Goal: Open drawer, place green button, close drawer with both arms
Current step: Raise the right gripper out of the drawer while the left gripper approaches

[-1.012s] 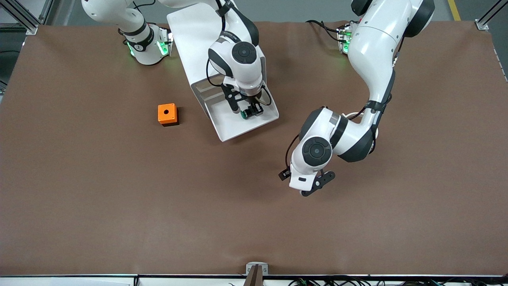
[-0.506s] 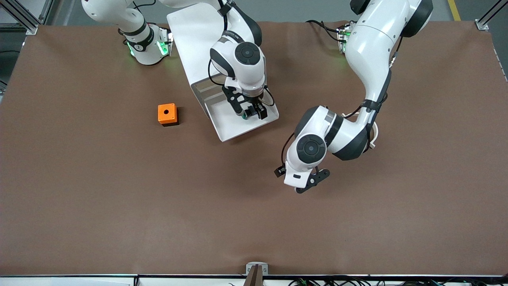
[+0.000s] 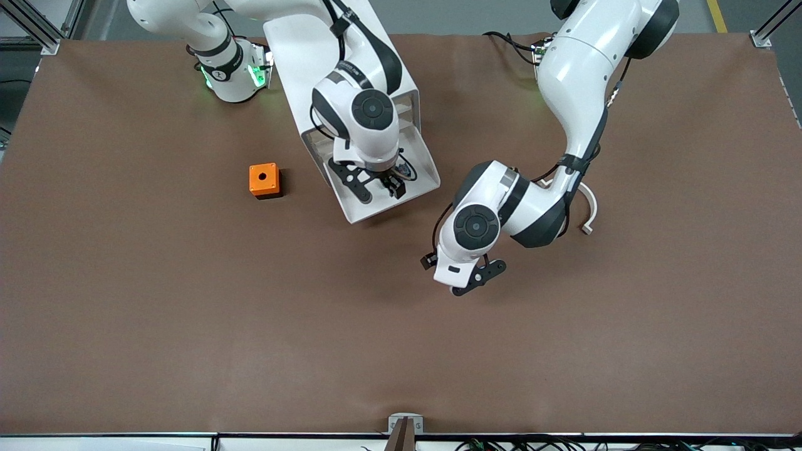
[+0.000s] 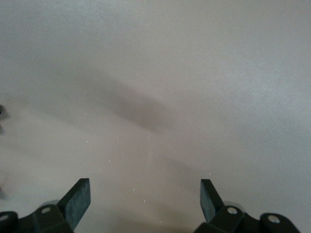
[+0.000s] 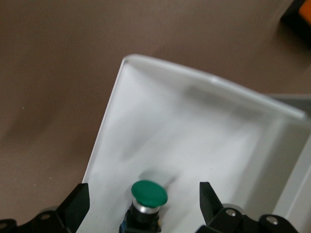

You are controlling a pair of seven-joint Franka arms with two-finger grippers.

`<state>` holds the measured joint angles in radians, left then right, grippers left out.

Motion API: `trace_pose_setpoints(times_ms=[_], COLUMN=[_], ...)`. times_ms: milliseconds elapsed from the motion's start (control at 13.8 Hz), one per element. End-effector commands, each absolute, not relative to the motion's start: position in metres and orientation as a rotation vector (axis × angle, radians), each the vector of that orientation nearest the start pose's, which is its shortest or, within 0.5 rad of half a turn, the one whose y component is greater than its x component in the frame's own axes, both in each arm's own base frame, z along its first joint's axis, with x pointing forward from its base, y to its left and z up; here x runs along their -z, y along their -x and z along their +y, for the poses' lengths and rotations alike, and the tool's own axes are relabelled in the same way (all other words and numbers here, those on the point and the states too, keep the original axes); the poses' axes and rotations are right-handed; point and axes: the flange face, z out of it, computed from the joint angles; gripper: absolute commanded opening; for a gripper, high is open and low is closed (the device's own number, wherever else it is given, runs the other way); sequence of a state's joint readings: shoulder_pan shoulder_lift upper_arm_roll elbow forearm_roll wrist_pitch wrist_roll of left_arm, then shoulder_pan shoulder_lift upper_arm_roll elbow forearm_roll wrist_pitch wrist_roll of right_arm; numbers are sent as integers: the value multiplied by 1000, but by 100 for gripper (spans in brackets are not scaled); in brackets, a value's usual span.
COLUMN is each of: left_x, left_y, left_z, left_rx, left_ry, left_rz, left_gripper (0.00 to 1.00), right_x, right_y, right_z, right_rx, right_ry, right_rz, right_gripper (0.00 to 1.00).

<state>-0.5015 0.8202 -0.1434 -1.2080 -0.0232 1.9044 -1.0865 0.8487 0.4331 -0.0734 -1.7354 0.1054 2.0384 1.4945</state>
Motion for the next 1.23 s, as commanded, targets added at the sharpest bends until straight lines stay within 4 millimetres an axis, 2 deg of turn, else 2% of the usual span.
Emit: trace_pose_setpoints(times_ms=[0,217,434,651,867,1157], left_x=[-283,-281,-276,-264,-256,-241], left_y=[-605,-599,-587,-565,-548,-519], left_z=[-428,-435,-451,-478,-496,-524], left_rx=[-255,-258,-271,-293,-299,-316], left_ry=[3024,3025,3031,3032,3029,3021], left_rz=[-739,-720,-679,-612,-557,-474], left_gripper=[99,99,99,99,99,99], right_x=[-372,-417,-459,-482,-498,-519], right_y=[-480,-514,-532,-543,-549,-548], right_z=[406,330,253,186,115,34], right_rx=[-238,-292,-306,-329,-377,-367], right_ry=[3042,3067,3112,3154,3143,3128], right_rz=[1046,900,736,566,408,203], right_gripper=[100,100,100,100,100,100])
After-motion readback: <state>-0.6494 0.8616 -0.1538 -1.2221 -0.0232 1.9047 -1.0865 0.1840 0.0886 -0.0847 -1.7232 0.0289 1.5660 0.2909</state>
